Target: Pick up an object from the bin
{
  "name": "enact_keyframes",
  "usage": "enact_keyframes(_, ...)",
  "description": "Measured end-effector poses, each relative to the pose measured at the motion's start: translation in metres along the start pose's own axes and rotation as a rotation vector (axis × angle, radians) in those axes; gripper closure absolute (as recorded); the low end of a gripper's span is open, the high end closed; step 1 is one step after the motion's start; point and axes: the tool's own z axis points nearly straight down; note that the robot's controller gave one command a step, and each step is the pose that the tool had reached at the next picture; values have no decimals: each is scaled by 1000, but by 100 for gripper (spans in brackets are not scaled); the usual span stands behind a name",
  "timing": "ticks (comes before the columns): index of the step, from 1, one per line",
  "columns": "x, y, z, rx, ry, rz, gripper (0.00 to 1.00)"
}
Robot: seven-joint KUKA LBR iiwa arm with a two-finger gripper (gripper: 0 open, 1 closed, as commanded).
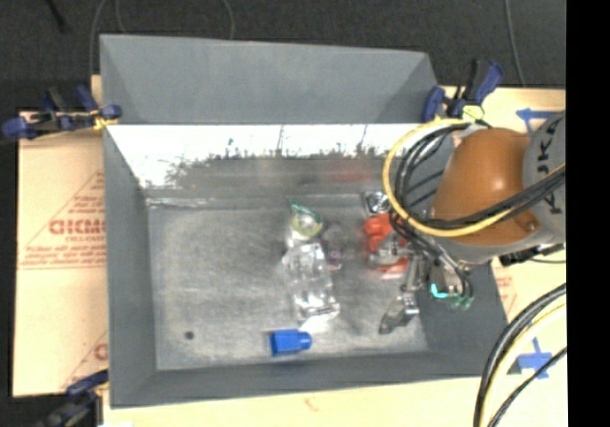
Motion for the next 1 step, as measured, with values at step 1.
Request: enact_keyframes(1,2,27,63,-3,-9,331,0)
